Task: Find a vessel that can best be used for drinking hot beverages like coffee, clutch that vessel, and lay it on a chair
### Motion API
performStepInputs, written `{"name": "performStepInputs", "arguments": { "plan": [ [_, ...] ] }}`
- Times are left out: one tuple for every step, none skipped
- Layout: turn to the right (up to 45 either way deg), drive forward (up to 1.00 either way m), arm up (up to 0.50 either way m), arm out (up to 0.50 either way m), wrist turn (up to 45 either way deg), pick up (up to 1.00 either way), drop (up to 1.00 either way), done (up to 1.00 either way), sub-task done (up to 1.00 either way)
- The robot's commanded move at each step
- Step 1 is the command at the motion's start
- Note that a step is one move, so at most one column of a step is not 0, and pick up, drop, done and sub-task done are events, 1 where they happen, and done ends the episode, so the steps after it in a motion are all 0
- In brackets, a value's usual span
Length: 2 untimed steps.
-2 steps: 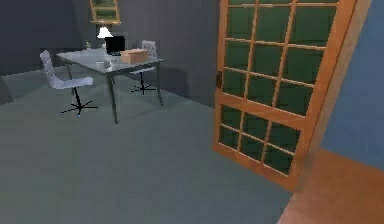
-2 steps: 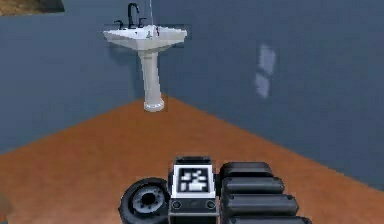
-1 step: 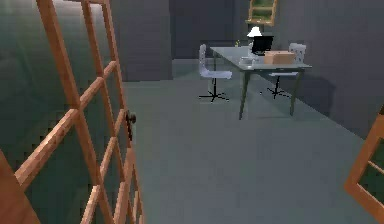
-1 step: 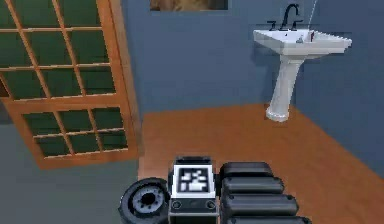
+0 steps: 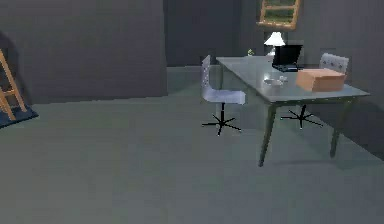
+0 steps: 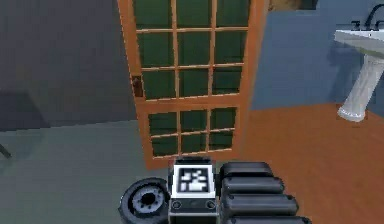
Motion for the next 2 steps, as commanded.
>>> {"name": "performStepInputs", "arguments": {
  "plan": [
    [0.0, 1.00, 0.00, 0.00, 0.0, 0.00, 0.00, 0.00, 0.00],
    [-6.0, 0.00, 0.00, 0.00, 0.0, 0.00, 0.00, 0.00, 0.00]
  ]
}}
